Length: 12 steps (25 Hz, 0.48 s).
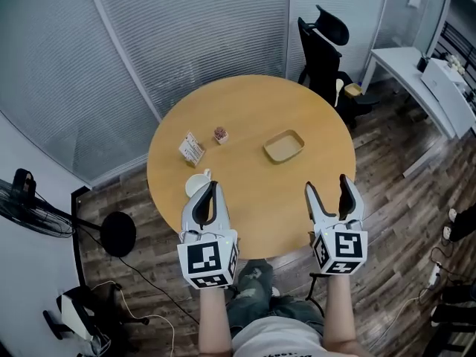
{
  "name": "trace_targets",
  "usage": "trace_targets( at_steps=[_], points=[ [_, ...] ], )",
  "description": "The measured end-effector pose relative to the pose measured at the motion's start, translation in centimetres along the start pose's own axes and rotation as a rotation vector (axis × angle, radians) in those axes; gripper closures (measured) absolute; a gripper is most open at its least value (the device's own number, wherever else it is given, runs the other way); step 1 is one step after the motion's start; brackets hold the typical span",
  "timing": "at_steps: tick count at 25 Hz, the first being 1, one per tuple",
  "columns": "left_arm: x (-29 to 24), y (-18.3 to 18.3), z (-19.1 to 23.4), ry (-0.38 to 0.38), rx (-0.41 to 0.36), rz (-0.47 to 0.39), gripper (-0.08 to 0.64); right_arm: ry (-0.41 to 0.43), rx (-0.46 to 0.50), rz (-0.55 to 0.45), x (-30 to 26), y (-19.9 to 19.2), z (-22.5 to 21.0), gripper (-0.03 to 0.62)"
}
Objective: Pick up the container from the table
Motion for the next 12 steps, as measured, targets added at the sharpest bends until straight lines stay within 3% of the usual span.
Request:
trace_targets(
  at_steps=[12],
  points=[
    [-10.4, -0.4, 4.0, -0.05, 0.009, 0.018, 0.558, -0.037, 0.005, 0.029, -10.3, 0.3, 0.1, 0.227]
  ],
)
Point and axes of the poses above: the fingertips, and each gripper's own axes: x backward along the fingers, z to its left, y out of its top, the point moved 3 cm from there along x, backward along the fingers, and after that the axes turned 6 degrees about -x, right-handed, at the moved point
